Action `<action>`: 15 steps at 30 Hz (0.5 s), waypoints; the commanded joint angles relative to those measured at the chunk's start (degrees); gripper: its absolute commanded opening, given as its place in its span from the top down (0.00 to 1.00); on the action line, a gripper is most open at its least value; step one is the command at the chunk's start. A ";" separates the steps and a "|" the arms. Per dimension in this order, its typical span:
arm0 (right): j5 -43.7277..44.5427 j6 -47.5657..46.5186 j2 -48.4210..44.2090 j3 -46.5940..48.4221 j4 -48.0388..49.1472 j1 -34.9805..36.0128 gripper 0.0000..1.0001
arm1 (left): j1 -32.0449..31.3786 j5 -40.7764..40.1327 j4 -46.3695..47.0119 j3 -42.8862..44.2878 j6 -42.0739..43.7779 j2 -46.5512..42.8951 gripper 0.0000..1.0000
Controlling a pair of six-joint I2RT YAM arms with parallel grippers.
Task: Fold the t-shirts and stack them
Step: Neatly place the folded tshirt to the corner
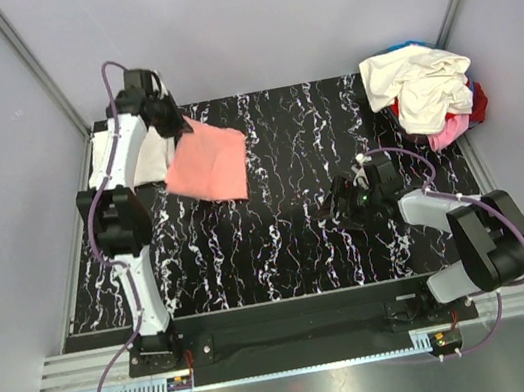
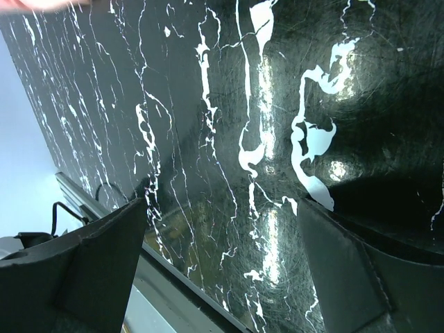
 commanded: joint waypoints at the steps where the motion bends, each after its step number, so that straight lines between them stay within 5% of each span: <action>1: -0.94 0.10 0.31 1.61 1.87 0.33 0.04 | 1.57 -2.31 -14.76 15.75 6.47 5.37 1.00; 15: -1.99 0.01 1.54 1.43 3.01 0.33 0.05 | 10.98 -0.30 -12.17 22.05 8.59 3.63 0.99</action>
